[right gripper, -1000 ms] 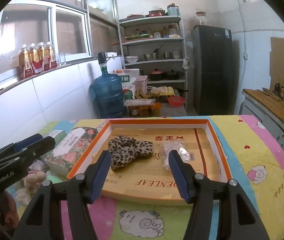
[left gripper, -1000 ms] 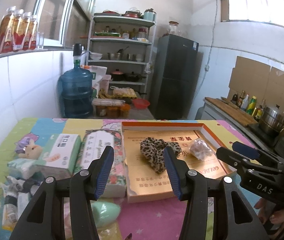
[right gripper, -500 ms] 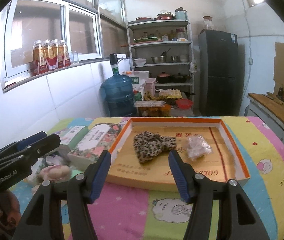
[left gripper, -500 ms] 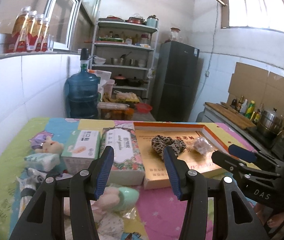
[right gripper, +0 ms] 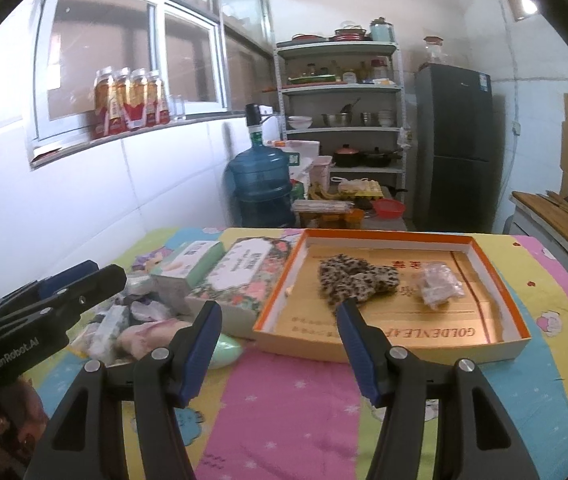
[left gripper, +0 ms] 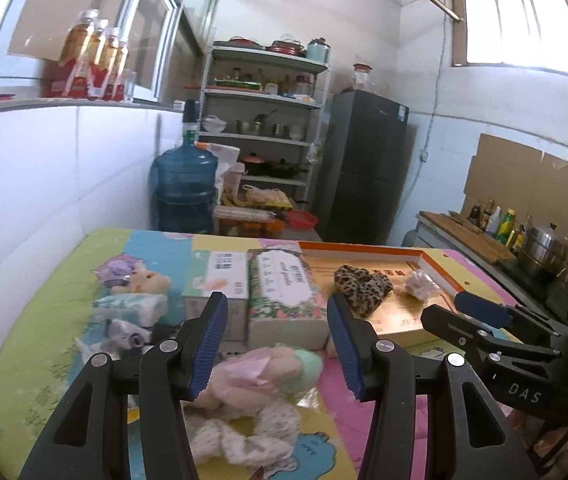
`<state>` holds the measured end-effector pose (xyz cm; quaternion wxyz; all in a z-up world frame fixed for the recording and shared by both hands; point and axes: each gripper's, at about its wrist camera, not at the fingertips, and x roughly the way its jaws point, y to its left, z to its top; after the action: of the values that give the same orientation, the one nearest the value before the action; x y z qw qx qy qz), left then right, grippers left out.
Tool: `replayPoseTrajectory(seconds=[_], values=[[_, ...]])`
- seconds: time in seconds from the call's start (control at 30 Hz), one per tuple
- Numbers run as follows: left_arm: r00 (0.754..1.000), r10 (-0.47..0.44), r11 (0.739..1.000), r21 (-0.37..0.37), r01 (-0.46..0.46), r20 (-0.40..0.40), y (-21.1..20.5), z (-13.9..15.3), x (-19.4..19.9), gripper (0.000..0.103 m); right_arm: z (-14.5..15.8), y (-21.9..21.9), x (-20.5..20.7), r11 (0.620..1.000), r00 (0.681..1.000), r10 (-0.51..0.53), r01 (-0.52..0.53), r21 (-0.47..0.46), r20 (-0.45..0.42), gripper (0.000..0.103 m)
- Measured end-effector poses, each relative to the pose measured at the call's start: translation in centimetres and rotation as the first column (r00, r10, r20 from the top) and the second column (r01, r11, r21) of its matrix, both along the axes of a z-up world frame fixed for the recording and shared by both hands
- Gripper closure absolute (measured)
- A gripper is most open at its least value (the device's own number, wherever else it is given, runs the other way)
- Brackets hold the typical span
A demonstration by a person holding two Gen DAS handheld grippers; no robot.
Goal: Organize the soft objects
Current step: 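Withdraw both tools from the box back toward the pile of items, then grasp the white snack packet with the black band using the left tool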
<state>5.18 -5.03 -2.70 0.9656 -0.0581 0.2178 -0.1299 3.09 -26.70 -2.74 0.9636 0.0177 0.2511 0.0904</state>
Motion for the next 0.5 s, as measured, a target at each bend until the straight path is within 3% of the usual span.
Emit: replayPoseTrajectory(seconds=[0.5], values=[[0.986,0.167,0.986,-0.026,-0.168,-0.017,8.5,-1.8,-1.6,0.05,-1.9,5.7,-0.1,0.993,0.991,0.118,-0.118,0.009,-0.062,0.043]])
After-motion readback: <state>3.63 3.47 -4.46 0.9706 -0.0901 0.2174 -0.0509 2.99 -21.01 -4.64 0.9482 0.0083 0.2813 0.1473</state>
